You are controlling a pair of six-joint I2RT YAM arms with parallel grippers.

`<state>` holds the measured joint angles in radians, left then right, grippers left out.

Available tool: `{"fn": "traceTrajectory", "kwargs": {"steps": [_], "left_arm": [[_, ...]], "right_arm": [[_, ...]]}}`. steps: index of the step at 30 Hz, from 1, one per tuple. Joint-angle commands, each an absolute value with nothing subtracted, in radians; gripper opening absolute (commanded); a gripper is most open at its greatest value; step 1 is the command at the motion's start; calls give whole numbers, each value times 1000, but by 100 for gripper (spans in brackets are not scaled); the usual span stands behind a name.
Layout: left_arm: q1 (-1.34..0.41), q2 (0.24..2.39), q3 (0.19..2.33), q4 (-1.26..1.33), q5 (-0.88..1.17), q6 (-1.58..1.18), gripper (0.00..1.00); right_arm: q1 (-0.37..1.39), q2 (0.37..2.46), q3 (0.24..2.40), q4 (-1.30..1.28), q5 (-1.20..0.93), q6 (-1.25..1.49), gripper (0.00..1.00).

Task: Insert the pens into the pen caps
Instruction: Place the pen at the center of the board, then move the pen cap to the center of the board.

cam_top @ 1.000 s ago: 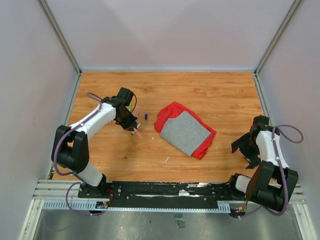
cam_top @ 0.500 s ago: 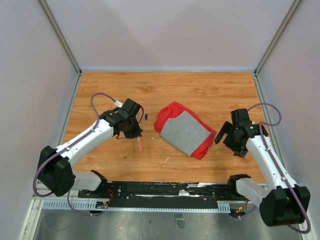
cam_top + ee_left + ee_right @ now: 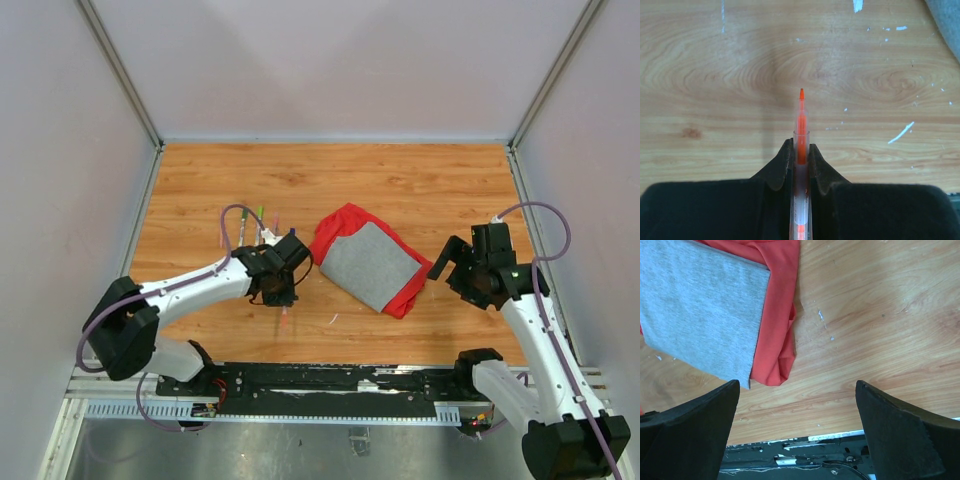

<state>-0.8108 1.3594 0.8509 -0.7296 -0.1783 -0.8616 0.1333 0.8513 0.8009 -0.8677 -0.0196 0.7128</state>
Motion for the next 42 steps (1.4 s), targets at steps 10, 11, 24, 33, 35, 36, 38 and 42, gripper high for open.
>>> {"fn": "traceTrajectory", "kwargs": {"steps": [10,11,24,33,35,36,38,42], "left_arm": [[-888,1545,877,-558,-273,-787,27],[-890,1543,872,-560,-276,-792,31],[-910,1455,958,-706,-398,-762,54],[-933,1459,1082,-754,-394,-773,43],[-937,1437,1059,-712,-353,-775,42],[-945,1430,1059,-679,-331,-764,42],[-976,1441,1092,-661,-316,-743,42],[-1045,1526,1184,-588,-231,-685,43]], "right_arm": [[150,815,792,-900,-53,657,99],[152,810,786,-902,-54,656,99],[151,754,821,-967,-28,650,99],[152,726,891,-999,-44,659,98],[152,716,897,-1011,-46,661,99],[152,709,903,-1017,-48,660,99],[151,697,920,-1018,-54,659,99],[151,678,972,-983,-86,653,99]]}}
